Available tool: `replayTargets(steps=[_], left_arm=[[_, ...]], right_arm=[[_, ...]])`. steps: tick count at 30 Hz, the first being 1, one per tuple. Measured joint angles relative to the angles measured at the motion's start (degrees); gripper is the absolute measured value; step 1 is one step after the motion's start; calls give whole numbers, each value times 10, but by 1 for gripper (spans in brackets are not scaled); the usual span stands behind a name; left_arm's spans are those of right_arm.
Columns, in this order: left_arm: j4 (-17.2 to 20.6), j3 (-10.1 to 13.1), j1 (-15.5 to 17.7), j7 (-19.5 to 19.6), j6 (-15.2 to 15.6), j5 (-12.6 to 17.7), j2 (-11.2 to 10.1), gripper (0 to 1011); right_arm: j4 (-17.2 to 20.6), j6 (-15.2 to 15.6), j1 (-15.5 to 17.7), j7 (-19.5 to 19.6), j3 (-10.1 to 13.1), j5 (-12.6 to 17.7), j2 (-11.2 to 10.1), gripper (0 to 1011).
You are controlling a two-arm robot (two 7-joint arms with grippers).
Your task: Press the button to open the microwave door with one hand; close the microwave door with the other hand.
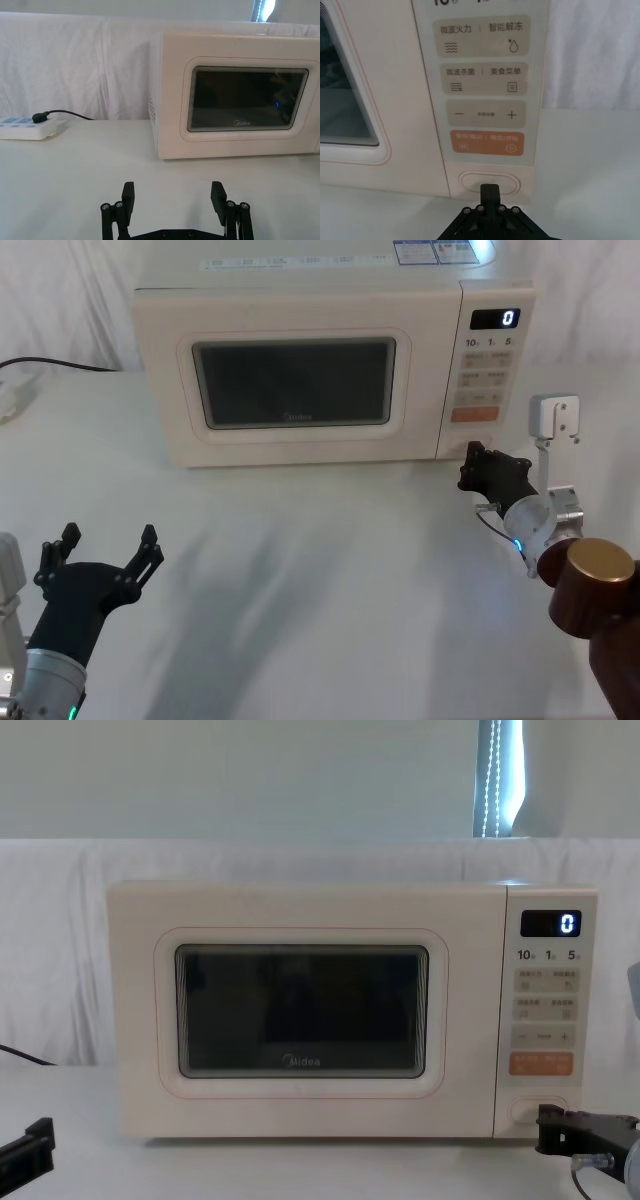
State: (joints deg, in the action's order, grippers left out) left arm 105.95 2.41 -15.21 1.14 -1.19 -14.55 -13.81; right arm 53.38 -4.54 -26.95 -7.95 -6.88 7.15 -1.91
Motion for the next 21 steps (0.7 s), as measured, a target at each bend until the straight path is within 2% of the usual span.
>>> replayTargets(steps=[21], left_arm=[[0, 0, 0, 0, 0, 0, 0, 1001]], right_arm=[[-38, -14, -24, 4, 10, -7, 2, 0]])
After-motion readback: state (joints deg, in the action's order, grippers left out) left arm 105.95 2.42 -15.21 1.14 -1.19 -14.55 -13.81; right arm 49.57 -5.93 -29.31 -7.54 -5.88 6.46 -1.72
